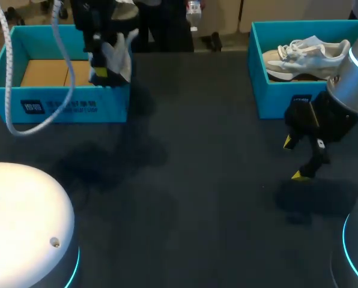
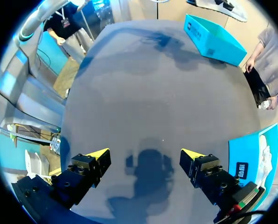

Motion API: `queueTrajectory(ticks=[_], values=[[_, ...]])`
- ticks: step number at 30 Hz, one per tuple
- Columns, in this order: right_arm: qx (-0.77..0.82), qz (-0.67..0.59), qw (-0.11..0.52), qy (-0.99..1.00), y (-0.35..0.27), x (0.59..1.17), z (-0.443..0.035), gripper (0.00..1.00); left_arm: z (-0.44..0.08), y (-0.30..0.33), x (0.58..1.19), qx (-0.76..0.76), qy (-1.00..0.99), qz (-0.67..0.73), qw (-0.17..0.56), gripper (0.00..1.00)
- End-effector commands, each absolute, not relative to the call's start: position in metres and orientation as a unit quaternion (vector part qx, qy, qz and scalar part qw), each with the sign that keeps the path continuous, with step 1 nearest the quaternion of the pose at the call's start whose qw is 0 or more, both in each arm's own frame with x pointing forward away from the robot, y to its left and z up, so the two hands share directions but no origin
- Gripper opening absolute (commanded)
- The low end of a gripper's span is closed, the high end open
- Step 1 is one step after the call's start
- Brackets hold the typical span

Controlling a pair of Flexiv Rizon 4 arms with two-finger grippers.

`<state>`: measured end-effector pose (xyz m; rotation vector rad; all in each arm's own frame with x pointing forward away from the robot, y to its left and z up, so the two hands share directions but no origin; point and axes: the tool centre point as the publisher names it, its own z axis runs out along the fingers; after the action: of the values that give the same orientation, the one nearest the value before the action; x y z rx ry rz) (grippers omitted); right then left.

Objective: Take the shoe out of the shoebox, open the shoe tongue, remove and reinsert the insole, then place the shoe into the shoebox

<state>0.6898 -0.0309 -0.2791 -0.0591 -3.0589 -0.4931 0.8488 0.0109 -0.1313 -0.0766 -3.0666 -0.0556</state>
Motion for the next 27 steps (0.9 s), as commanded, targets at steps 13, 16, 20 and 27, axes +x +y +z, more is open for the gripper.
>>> queueTrajectory(ticks=[13,16,20,27], values=[[-0.019,-0.158,0.021,-0.987,-0.030,0.690,-0.280,1.00,-0.111,0.141,0.935,-0.030,-0.998,-0.013,0.061,0.00],[-0.019,-0.158,0.021,-0.987,-0.030,0.690,-0.280,1.00,-0.113,0.160,0.945,-0.040,-0.997,-0.016,0.067,0.00],[-0.019,-0.158,0.021,-0.987,-0.030,0.690,-0.280,1.00,-0.113,0.160,0.945,-0.040,-0.997,-0.016,0.067,0.00],[-0.019,-0.158,0.021,-0.987,-0.030,0.690,-0.280,1.00,-0.113,0.160,0.945,-0.040,-0.997,-0.016,0.067,0.00]])
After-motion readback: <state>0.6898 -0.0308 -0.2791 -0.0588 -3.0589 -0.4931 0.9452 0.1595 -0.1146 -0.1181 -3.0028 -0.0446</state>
